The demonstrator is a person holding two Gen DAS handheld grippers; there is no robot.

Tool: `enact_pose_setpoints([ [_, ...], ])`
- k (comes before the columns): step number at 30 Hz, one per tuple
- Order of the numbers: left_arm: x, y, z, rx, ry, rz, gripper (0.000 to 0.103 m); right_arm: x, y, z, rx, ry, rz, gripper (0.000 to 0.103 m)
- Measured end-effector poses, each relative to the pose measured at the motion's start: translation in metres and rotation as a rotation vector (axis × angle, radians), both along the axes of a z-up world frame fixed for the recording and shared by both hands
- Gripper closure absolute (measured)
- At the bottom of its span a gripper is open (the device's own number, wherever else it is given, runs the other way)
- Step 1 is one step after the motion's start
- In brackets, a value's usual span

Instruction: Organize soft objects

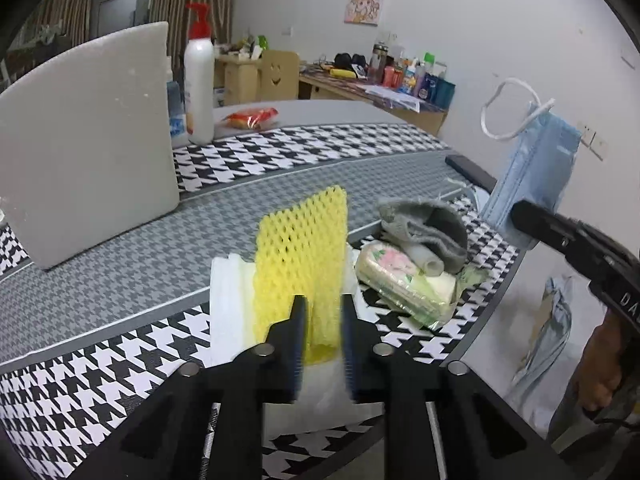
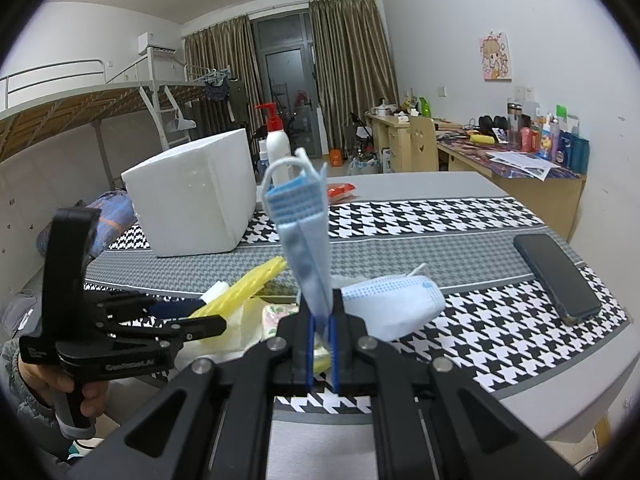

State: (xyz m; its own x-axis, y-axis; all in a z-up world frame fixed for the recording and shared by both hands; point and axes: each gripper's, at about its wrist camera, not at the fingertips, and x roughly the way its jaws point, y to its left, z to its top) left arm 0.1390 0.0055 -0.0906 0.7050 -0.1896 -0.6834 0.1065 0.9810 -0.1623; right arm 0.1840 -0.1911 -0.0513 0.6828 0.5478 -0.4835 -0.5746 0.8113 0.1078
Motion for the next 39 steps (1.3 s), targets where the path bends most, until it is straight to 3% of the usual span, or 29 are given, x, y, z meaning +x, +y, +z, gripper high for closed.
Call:
enact_pose_setpoints([
  [4, -0.007, 0.003, 0.017, 0.003, -0.056, 0.0, 0.091, -0.001, 0.0, 0.001, -0.002, -0.004, -0.004, 0.094],
  [19, -0.017, 0.012, 0.06, 0.018, -0.176, 0.026, 0.091, -0.004, 0.005, 0.009, 0.004, -0.027, 0.008, 0.094],
  [29, -0.01, 0.014, 0.053, 0.014, -0.153, 0.03, 0.091, -0.016, 0.026, 0.0, -0.008, -0.026, 0.099, 0.094],
  [39, -0.017, 0.014, 0.062, -0.026, -0.183, -0.009, 0.091, -0.025, 0.062, -0.015, -0.066, -0.007, 0.211, 0.094],
])
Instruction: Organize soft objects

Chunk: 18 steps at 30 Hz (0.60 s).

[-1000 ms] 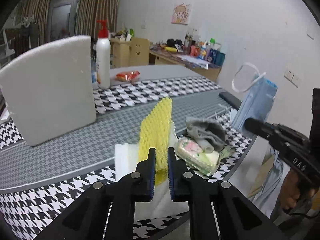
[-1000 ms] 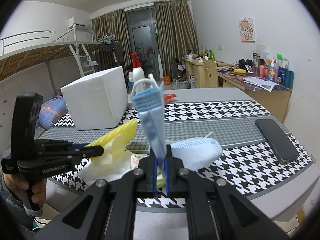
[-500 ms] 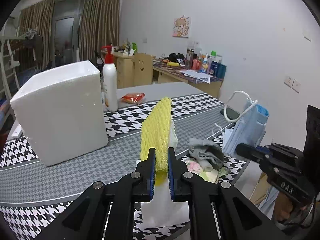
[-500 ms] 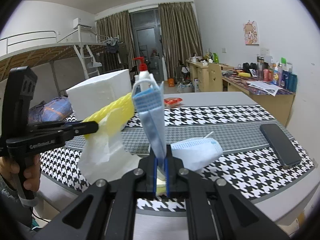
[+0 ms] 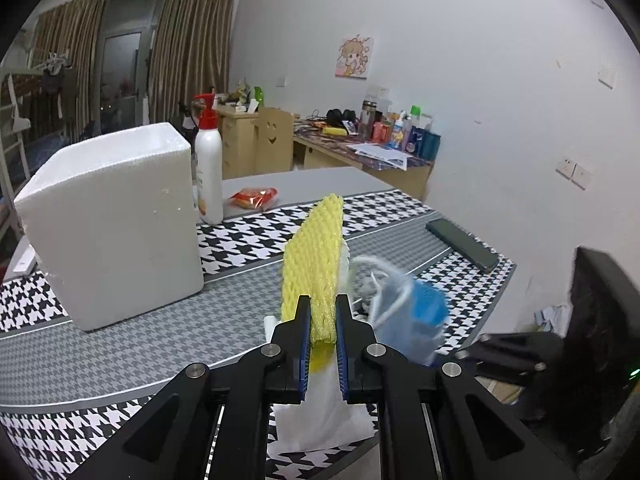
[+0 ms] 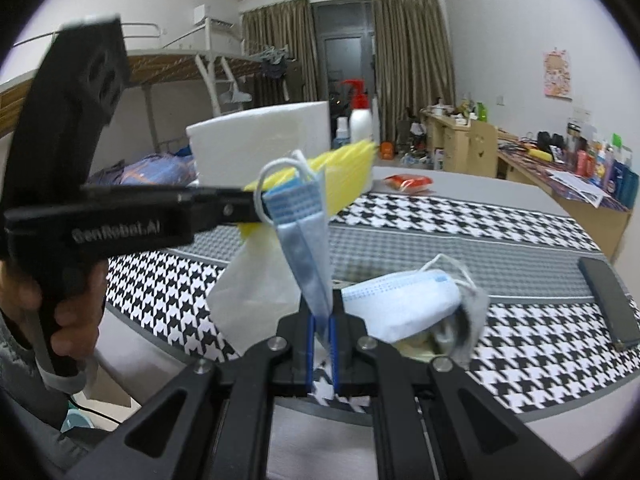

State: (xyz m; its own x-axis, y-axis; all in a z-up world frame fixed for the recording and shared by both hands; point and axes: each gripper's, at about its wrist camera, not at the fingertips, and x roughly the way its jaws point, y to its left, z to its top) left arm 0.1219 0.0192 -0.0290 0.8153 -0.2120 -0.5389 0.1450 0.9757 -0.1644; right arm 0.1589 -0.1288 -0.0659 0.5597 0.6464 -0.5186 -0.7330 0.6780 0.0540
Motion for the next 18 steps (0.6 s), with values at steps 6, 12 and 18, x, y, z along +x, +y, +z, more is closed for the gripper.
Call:
enact_pose_setpoints([
  [6, -0.006, 0.003, 0.001, -0.008, -0.005, -0.007, 0.09, 0.001, 0.012, -0.009, -0.034, 0.024, 0.014, 0.094],
  [12, -0.01, 0.009, 0.003, -0.031, -0.017, 0.004, 0.07, 0.004, 0.017, -0.014, -0.053, 0.037, 0.008, 0.094],
  [18, -0.002, 0.008, -0.009, -0.027, 0.032, 0.007, 0.088, 0.006, 0.02, -0.017, -0.066, 0.05, 0.0, 0.094],
])
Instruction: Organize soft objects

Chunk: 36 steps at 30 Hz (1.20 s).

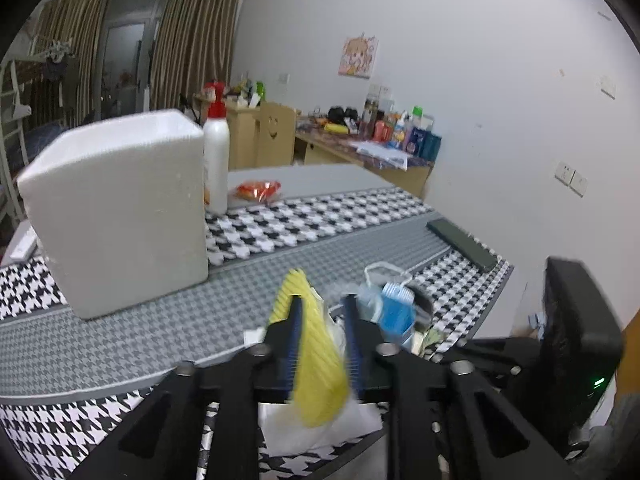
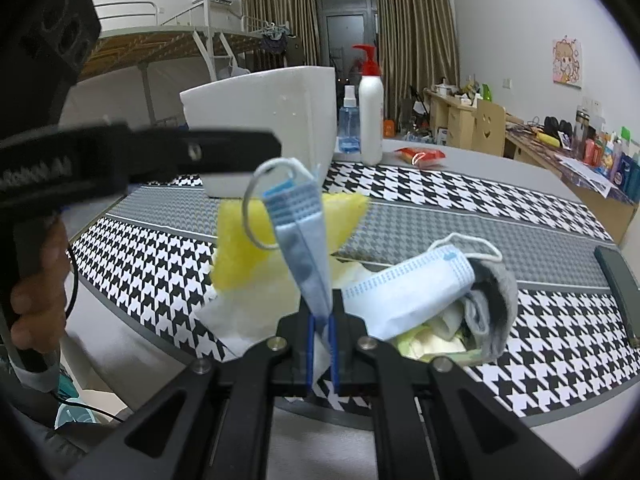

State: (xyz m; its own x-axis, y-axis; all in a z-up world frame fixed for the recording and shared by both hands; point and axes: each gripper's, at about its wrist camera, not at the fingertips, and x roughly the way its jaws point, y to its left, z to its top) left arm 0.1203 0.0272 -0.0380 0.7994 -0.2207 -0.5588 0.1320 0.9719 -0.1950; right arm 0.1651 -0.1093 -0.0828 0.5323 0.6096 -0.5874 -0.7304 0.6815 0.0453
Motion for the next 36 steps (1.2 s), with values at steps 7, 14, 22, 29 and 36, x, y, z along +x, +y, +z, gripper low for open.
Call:
enact_pose_setpoints([
  [7, 0.001, 0.0, -0.01, -0.004, 0.031, -0.016, 0.088, 0.001, -0.003, 0.003, 0.011, -0.004, -0.012, 0.094],
  [14, -0.007, -0.004, -0.022, 0.003, 0.053, -0.035, 0.067, 0.007, -0.004, 0.003, 0.017, 0.012, -0.029, 0.094],
  [22, -0.016, -0.015, -0.027, 0.029, 0.04, -0.068, 0.046, 0.007, -0.003, 0.002, 0.012, 0.012, -0.027, 0.094],
  [29, -0.005, -0.017, -0.039, 0.035, 0.078, -0.073, 0.073, 0.006, -0.005, 0.002, 0.012, 0.008, -0.027, 0.094],
  [36, 0.002, -0.011, -0.042, 0.029, 0.083, -0.06, 0.092, 0.006, -0.006, 0.002, 0.011, 0.008, -0.028, 0.094],
])
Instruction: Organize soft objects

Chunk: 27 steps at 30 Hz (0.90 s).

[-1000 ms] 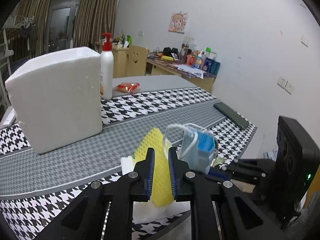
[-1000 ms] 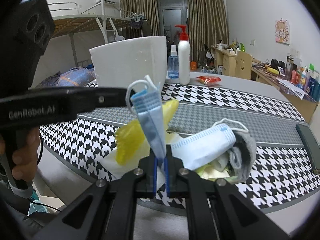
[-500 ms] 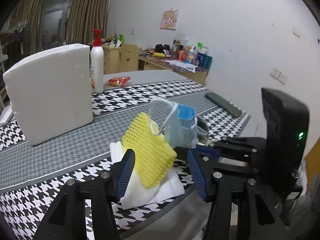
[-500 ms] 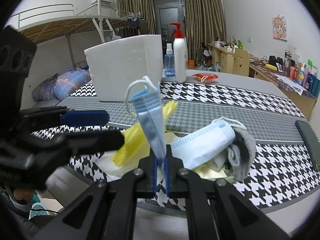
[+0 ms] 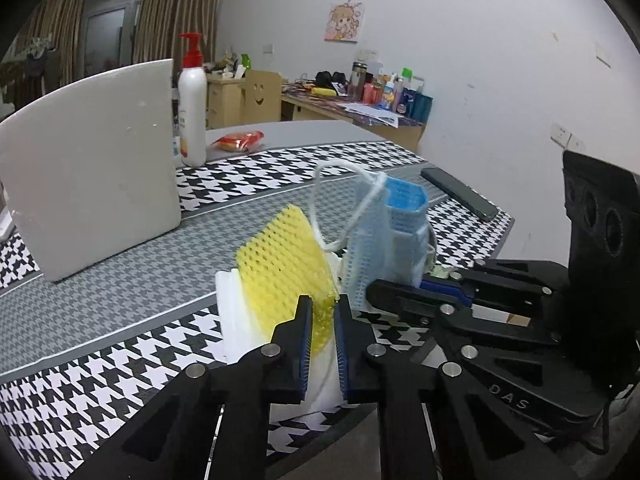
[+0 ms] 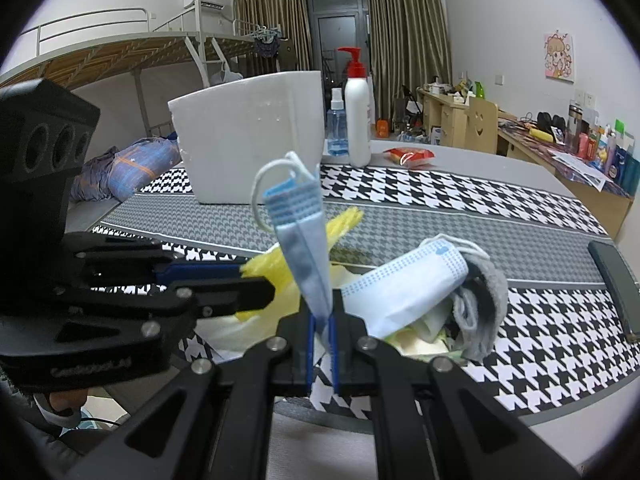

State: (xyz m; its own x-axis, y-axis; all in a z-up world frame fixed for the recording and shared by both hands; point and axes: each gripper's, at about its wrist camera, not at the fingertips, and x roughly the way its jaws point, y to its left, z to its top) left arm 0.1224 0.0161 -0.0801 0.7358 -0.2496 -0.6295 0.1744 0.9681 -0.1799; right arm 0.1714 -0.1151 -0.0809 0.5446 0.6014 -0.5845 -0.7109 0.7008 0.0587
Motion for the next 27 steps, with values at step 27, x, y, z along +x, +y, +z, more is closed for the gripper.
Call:
enact_pose_setpoints([
  [27, -0.022, 0.037, 0.075, 0.0, -0.194, 0.083, 0.093, -0.004, -0.011, 0.046, 0.08, -0.081, -0.03, 0.094],
])
